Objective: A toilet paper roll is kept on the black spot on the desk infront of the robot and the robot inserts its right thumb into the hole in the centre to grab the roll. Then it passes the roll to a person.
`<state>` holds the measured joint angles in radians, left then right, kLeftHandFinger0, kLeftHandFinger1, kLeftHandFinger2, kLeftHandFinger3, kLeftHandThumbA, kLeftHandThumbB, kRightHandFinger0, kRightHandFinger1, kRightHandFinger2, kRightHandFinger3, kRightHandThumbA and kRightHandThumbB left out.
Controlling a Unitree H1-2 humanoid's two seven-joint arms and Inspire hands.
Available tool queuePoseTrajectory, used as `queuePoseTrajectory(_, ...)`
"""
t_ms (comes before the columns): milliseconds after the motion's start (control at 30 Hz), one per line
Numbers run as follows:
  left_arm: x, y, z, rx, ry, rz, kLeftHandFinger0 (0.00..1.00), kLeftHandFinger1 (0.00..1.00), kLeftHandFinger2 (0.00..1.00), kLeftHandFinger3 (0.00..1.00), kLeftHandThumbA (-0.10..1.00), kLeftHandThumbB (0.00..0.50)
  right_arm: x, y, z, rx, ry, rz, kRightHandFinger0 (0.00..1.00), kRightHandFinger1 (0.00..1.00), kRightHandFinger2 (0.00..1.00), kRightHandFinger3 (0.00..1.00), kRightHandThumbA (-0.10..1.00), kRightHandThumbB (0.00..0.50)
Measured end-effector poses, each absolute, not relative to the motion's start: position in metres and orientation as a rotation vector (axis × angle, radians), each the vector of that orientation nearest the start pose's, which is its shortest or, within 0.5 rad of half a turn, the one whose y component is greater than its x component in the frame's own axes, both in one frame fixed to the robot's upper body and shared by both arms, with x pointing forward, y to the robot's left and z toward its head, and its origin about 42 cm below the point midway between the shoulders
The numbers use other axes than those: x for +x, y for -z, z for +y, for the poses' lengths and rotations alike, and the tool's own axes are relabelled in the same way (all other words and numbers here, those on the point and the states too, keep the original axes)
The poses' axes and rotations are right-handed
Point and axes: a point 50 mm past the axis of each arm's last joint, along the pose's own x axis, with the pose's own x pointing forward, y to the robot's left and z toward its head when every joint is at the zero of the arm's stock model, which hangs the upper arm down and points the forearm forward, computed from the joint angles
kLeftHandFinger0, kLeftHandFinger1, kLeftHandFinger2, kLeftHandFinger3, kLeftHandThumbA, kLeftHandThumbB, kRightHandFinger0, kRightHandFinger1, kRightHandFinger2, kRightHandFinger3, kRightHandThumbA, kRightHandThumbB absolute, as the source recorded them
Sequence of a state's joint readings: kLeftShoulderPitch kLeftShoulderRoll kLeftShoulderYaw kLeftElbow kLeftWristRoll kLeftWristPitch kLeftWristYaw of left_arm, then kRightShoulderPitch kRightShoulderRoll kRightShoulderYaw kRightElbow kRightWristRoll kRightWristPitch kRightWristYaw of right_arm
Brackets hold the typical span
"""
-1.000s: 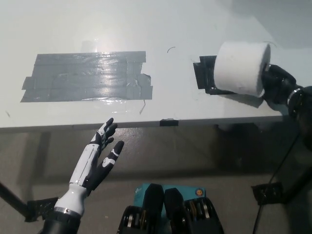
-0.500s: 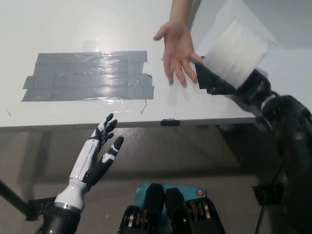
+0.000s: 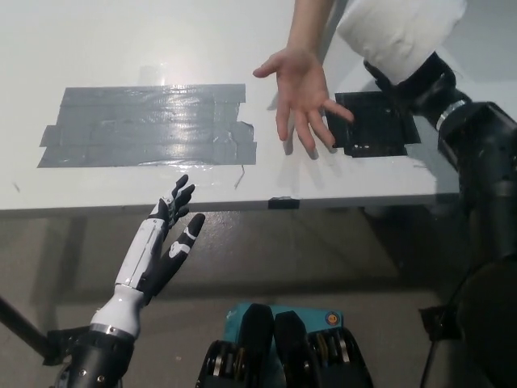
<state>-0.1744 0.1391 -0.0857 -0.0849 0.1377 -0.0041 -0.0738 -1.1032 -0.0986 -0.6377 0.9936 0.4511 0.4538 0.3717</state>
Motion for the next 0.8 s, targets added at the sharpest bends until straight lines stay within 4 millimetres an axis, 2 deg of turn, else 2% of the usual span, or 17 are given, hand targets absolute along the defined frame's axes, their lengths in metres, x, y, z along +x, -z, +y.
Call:
queuePoseTrajectory(33,0.333,-0.169,0.212,0.288,0.182,-0.251,1.00,1.00,1.00,1.00,0.81,0.021,0.568,-0.285,-0.208,0.861,-0.387,0.154,0.00,0.37,0.76,1.00,-0.10,0.082)
queuePoseTrajectory(67,0.334,-0.169,0.211,0.288,0.182,-0.250,1.00,1.00,1.00,1.00,0.81,0.022,0.568,-0.288,-0.209,0.838,-0.393,0.156,0.00,0.39,0.82,1.00,-0.10,0.090)
queuePoseTrajectory(167,0.335,-0.169,0.211,0.289,0.183,-0.250,1.00,1.00,1.00,1.00,0.80,0.020,0.569,-0.295,-0.210,0.775,-0.401,0.159,0.00,0.39,0.81,1.00,-0.10,0.077)
queuePoseTrajectory(200,0.335,-0.169,0.211,0.289,0.184,-0.250,1.00,1.00,1.00,1.00,0.79,0.028,0.570,-0.297,-0.212,0.737,-0.401,0.165,0.00,0.40,0.82,1.00,-0.10,0.095)
queuePoseTrajectory(267,0.336,-0.170,0.211,0.290,0.184,-0.252,1.00,1.00,1.00,1.00,0.79,0.037,0.572,-0.301,-0.214,0.675,-0.398,0.179,0.00,0.47,0.90,1.00,-0.10,0.094)
queuePoseTrajectory(400,0.335,-0.169,0.210,0.293,0.189,-0.248,1.00,1.00,1.00,1.00,0.79,0.037,0.575,-0.309,-0.216,0.547,-0.382,0.205,0.02,0.52,1.00,1.00,-0.10,0.098)
queuePoseTrajectory(600,0.331,-0.164,0.209,0.297,0.193,-0.227,1.00,1.00,1.00,1.00,0.75,0.016,0.582,-0.306,-0.209,0.359,-0.355,0.293,0.00,0.57,1.00,1.00,-0.10,0.105)
queuePoseTrajectory(667,0.332,-0.164,0.209,0.297,0.193,-0.227,1.00,1.00,1.00,1.00,0.73,0.017,0.584,-0.305,-0.204,0.303,-0.347,0.319,0.03,0.63,1.00,1.00,-0.10,0.128)
queuePoseTrajectory(800,0.332,-0.165,0.209,0.299,0.197,-0.227,1.00,1.00,1.00,1.00,0.73,0.024,0.588,-0.311,-0.196,0.177,-0.332,0.327,0.01,0.61,1.00,1.00,-0.10,0.144)
